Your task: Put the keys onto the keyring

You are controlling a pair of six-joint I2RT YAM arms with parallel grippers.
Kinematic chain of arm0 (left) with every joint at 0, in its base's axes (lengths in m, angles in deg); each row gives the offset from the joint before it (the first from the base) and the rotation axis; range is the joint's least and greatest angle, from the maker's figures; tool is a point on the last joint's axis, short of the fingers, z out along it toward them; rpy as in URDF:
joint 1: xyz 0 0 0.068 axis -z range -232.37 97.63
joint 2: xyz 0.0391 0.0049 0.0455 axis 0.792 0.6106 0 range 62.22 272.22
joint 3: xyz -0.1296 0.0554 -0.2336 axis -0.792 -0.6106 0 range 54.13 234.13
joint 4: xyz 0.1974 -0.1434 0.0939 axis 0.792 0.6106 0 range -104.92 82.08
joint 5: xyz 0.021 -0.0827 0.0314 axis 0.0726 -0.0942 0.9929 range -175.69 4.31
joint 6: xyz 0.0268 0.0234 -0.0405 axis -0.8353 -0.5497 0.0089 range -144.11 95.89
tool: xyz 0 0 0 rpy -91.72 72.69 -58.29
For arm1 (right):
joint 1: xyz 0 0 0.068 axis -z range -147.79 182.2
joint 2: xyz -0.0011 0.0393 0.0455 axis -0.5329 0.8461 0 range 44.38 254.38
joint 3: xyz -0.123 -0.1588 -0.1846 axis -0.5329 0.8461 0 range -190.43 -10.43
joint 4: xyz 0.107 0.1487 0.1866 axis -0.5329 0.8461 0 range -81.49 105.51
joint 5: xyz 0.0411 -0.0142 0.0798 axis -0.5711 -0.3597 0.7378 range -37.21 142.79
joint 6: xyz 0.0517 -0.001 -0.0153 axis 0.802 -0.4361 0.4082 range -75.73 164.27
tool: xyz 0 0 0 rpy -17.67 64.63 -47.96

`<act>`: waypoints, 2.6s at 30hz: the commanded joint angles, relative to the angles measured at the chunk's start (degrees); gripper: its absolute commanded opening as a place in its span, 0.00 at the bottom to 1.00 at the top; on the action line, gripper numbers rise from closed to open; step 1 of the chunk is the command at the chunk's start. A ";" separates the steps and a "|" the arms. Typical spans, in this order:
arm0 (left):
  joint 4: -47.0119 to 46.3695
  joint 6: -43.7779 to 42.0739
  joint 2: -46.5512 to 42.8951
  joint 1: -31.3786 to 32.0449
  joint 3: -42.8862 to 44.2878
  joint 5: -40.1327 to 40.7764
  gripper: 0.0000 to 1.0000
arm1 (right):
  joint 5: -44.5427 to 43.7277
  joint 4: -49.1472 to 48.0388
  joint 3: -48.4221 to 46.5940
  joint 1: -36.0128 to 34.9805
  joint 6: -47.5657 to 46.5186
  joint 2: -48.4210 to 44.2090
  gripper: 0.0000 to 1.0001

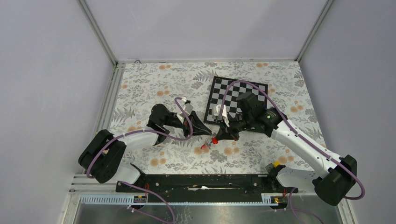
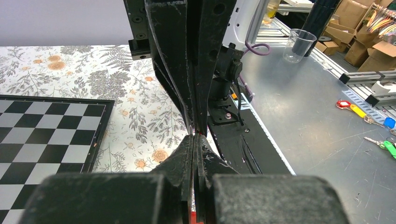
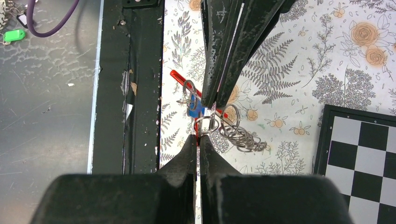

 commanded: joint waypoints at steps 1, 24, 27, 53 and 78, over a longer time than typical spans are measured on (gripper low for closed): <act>-0.44 -1.11 -2.07 -0.28 2.71 1.42 0.00 | -1.04 -1.28 0.55 0.68 -0.50 -1.56 0.01; 1.43 -2.10 -1.82 -0.33 2.91 0.84 0.00 | -0.40 -2.72 -1.11 0.78 1.79 2.78 0.09; 1.45 -2.32 -1.93 -0.28 2.69 0.60 0.00 | -0.17 -2.80 -1.35 0.83 1.89 3.38 0.10; 4.90 -5.56 -2.39 -0.18 2.68 1.22 0.00 | 0.76 -4.33 -1.86 0.80 3.05 4.61 0.09; 13.46 -10.08 -3.88 -1.46 4.67 0.82 0.00 | -2.73 -8.05 -0.20 0.78 3.12 1.89 0.04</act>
